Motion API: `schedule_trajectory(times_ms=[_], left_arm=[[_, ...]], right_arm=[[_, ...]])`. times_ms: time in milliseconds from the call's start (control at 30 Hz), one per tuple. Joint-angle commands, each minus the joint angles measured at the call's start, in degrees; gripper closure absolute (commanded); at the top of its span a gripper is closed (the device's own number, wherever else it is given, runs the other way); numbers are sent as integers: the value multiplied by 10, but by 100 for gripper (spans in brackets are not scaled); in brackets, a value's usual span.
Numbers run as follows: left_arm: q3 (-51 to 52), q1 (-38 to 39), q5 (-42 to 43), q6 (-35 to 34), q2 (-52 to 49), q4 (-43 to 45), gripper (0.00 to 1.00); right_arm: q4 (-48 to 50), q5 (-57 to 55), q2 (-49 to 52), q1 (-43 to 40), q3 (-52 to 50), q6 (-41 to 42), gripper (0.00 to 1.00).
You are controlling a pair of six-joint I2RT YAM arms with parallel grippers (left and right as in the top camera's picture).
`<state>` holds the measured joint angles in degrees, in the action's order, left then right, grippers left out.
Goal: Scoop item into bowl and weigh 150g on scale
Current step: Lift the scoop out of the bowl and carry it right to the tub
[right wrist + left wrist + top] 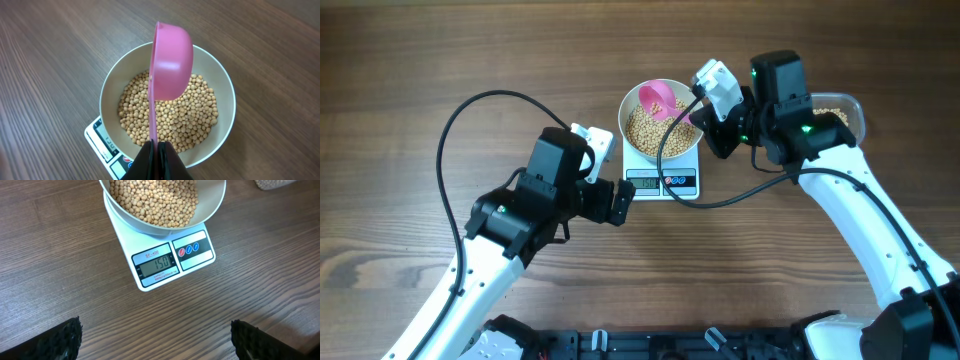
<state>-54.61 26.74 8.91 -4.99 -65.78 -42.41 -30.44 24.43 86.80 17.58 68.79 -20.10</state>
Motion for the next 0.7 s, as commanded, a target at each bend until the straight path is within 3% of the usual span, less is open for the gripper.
schedule_trajectory(times_ms=[0, 400, 667], left_arm=[[-2, 2, 5, 11, -2, 2, 0], [-2, 2, 5, 11, -2, 2, 0], [-2, 2, 5, 11, -2, 2, 0]], right_arm=[[11, 17, 5, -4, 1, 93, 96], [96, 224, 3, -82, 1, 287, 96], [115, 238, -32, -203, 3, 338, 96]])
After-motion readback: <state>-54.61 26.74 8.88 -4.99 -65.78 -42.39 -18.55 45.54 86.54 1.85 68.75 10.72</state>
